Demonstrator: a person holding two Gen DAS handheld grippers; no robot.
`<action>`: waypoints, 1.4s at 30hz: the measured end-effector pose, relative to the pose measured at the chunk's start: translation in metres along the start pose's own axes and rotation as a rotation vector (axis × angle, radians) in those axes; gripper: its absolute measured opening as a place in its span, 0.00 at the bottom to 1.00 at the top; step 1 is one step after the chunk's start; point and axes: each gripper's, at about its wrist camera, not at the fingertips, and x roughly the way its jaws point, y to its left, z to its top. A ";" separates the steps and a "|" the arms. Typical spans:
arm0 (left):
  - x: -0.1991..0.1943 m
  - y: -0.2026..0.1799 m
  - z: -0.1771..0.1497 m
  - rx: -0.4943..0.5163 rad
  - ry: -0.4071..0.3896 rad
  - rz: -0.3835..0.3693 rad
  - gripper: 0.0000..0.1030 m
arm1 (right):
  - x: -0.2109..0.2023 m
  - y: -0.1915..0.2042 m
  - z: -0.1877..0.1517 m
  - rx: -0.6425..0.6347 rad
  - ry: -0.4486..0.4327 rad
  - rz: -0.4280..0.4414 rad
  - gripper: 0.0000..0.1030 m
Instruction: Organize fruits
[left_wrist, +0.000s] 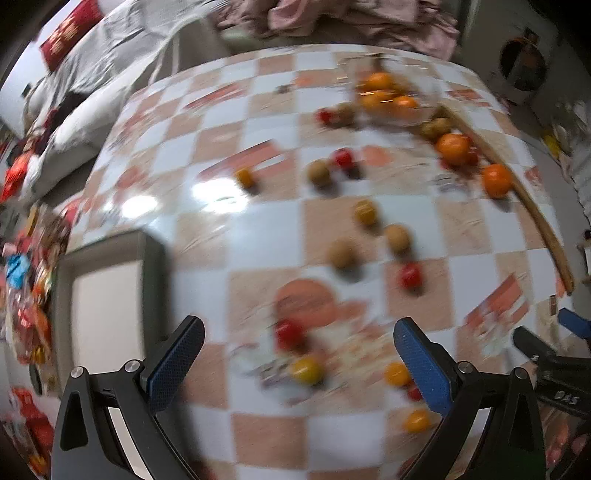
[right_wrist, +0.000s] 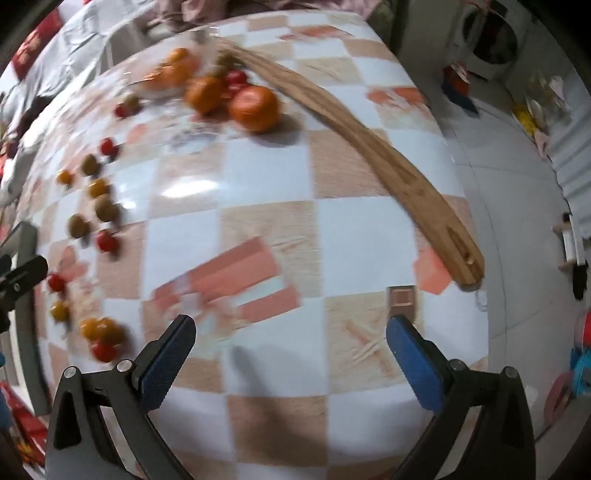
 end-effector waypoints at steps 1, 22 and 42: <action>-0.001 0.008 -0.004 -0.008 0.003 0.001 1.00 | -0.002 0.007 -0.003 -0.004 -0.006 0.009 1.00; 0.005 0.067 0.017 0.016 0.016 -0.084 1.00 | -0.038 0.084 0.028 0.062 0.003 0.045 1.00; 0.024 0.084 0.045 0.006 0.013 -0.075 1.00 | -0.021 0.107 0.039 0.040 0.032 0.045 1.00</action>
